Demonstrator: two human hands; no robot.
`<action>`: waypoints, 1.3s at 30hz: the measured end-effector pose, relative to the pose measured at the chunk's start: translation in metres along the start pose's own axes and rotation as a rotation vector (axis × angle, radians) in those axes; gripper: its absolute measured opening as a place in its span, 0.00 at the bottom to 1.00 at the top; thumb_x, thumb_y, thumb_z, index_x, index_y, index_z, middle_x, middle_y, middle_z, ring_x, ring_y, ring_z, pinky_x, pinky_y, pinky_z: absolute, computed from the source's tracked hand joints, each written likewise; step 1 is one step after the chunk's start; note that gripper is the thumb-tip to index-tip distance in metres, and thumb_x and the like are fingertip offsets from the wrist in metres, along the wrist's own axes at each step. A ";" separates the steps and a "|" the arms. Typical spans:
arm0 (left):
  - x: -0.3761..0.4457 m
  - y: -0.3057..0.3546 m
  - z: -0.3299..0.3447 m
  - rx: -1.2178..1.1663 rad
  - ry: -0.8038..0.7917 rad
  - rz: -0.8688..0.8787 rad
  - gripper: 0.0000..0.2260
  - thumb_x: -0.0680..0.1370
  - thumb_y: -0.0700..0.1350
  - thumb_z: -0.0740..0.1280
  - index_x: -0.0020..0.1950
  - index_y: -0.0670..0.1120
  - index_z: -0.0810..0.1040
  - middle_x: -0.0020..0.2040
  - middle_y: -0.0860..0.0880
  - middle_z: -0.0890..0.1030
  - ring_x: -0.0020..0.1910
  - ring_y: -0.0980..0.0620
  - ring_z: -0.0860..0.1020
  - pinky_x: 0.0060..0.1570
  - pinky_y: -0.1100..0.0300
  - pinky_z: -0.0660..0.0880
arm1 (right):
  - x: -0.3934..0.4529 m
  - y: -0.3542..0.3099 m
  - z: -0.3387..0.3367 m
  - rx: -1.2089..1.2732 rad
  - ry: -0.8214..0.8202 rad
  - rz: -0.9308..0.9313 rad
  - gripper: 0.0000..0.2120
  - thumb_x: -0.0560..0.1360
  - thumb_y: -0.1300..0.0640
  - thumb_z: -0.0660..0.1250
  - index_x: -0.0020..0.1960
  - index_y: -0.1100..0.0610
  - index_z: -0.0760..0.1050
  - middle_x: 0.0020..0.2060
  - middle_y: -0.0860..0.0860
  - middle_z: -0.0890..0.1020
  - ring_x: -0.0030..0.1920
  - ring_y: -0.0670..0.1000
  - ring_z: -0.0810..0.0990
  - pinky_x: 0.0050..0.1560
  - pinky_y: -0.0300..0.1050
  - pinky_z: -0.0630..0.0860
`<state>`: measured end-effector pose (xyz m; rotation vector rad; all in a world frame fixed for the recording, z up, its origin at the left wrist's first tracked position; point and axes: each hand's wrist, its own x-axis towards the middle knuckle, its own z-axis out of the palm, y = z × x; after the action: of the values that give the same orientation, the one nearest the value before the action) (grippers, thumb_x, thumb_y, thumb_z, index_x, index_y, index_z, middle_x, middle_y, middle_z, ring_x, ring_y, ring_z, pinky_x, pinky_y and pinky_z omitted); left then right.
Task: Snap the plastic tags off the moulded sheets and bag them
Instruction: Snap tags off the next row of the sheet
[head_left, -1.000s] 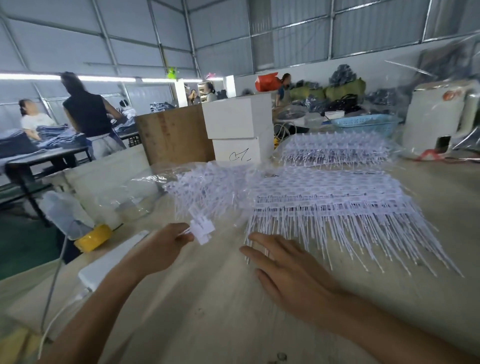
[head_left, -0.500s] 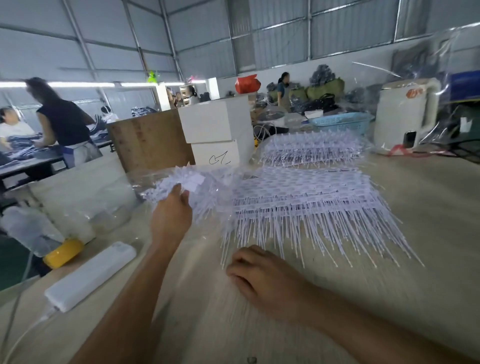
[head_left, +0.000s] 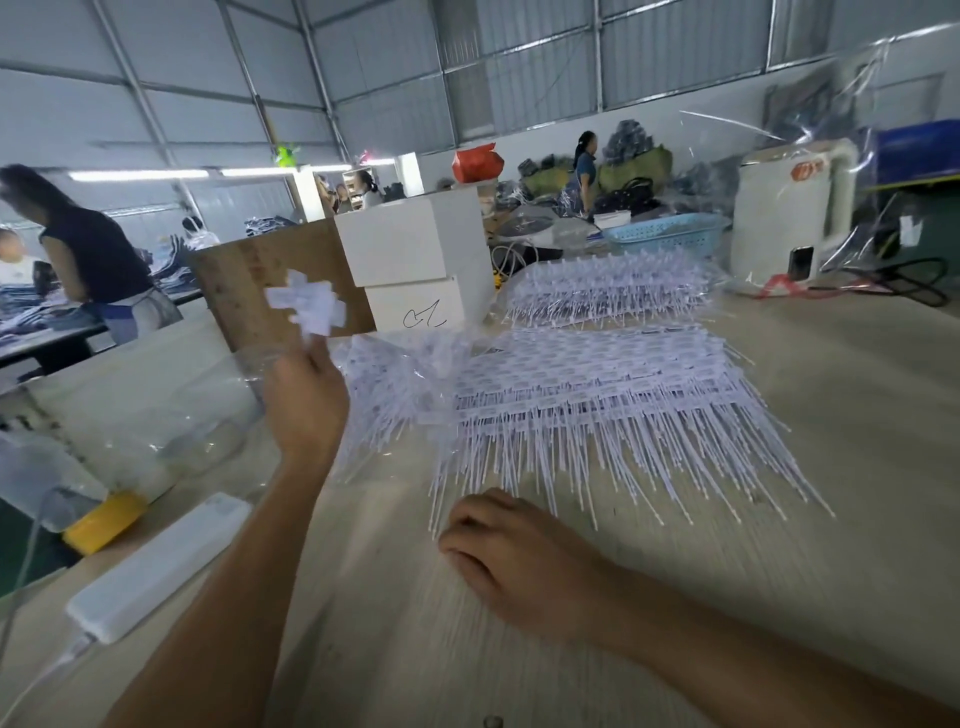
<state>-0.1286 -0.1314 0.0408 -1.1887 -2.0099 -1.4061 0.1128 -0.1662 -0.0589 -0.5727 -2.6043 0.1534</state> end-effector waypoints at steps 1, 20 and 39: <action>0.003 0.002 -0.004 -0.004 0.002 0.006 0.15 0.85 0.45 0.57 0.55 0.36 0.77 0.46 0.33 0.80 0.45 0.34 0.78 0.43 0.47 0.71 | 0.000 0.000 0.000 0.001 -0.002 0.000 0.12 0.84 0.52 0.56 0.58 0.53 0.78 0.56 0.48 0.77 0.57 0.52 0.73 0.61 0.50 0.71; 0.019 -0.003 0.012 0.347 -0.288 0.331 0.15 0.85 0.49 0.58 0.67 0.44 0.76 0.46 0.33 0.81 0.46 0.31 0.81 0.41 0.42 0.75 | -0.002 0.003 0.001 0.022 0.010 -0.023 0.13 0.85 0.51 0.55 0.61 0.51 0.77 0.57 0.45 0.75 0.59 0.48 0.71 0.62 0.45 0.69; -0.029 -0.085 0.002 0.385 -0.496 0.040 0.11 0.85 0.50 0.56 0.58 0.46 0.74 0.51 0.39 0.82 0.50 0.37 0.80 0.48 0.47 0.78 | 0.152 0.042 -0.025 -0.330 0.131 0.459 0.11 0.78 0.67 0.63 0.55 0.56 0.78 0.46 0.54 0.81 0.49 0.58 0.82 0.44 0.47 0.71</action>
<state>-0.1824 -0.1517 -0.0279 -1.4805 -2.4188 -0.6909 0.0173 -0.0639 0.0183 -1.2485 -2.3436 -0.1681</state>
